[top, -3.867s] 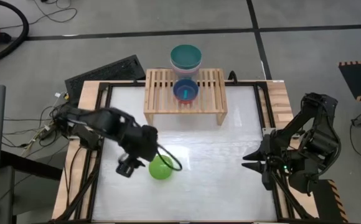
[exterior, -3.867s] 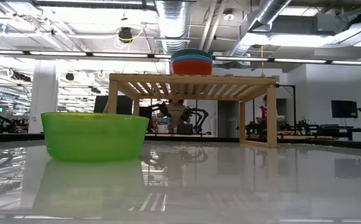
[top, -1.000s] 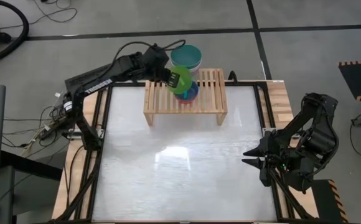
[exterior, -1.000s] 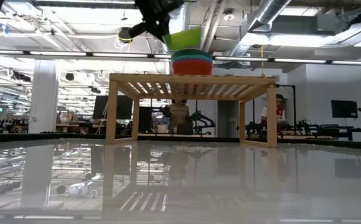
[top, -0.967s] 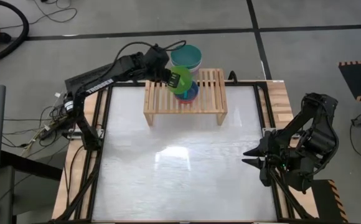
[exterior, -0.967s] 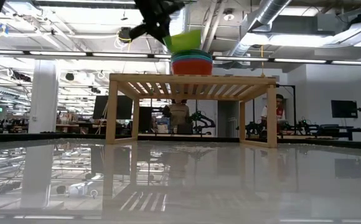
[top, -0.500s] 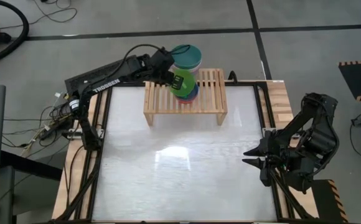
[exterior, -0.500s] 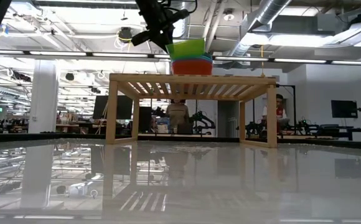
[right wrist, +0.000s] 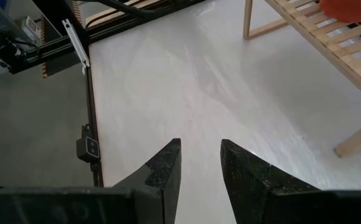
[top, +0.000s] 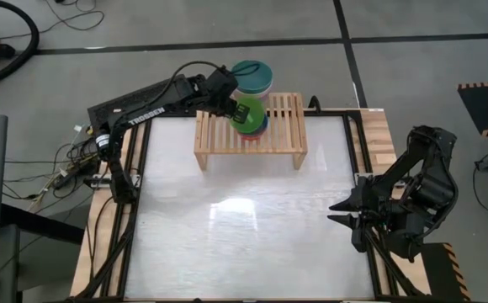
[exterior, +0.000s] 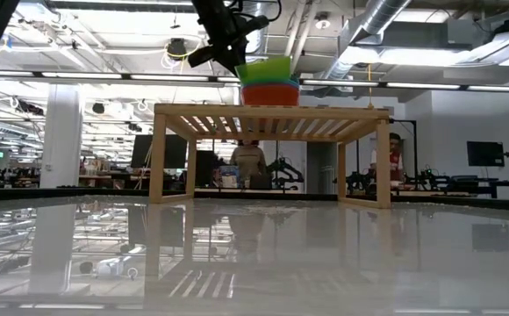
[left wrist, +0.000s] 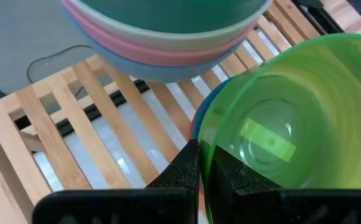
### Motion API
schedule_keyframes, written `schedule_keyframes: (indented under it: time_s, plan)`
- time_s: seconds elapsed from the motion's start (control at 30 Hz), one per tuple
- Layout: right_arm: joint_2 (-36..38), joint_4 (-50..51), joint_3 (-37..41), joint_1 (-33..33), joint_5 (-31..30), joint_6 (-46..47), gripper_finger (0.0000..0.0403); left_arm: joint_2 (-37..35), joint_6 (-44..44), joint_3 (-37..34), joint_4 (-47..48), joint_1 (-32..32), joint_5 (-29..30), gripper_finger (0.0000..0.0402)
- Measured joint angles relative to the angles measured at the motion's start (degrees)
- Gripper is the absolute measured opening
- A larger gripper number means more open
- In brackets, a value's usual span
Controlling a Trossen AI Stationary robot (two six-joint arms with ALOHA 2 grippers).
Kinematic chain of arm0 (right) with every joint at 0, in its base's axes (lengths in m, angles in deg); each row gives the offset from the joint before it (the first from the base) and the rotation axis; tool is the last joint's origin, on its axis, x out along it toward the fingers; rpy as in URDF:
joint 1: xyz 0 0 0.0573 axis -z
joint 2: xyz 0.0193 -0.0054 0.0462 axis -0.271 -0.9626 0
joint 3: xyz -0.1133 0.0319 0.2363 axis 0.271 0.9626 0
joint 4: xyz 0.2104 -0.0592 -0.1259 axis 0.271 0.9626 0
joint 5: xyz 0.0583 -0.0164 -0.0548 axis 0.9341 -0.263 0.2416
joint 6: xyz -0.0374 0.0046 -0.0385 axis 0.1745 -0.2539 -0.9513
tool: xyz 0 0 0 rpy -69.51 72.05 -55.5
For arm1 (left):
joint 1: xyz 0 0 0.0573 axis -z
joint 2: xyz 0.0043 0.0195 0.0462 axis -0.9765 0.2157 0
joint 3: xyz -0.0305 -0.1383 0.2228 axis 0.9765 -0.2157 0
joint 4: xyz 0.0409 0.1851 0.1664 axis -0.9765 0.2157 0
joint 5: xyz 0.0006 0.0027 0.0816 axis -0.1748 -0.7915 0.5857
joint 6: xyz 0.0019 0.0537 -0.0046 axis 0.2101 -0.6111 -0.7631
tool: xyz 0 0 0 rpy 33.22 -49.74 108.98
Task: Place and stack bowls onto a shelf
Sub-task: Stack the green bowl on top of the blue bowl on the shelf
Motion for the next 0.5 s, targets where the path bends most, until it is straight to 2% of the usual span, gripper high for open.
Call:
schedule_keyframes:
  time_s: [0.27, 0.5]
  plan:
    - [0.00, -0.07, 0.00, 0.00, 0.02, 0.57, 0.0139, 0.00, -4.38, 0.00, -0.51, 0.33, -0.13, 0.0009]
    - [0.00, -0.07, 0.00, 0.00, 0.02, 0.59, 0.0139, 0.00, -6.65, 0.00, -3.95, 0.79, -0.99, 0.0078]
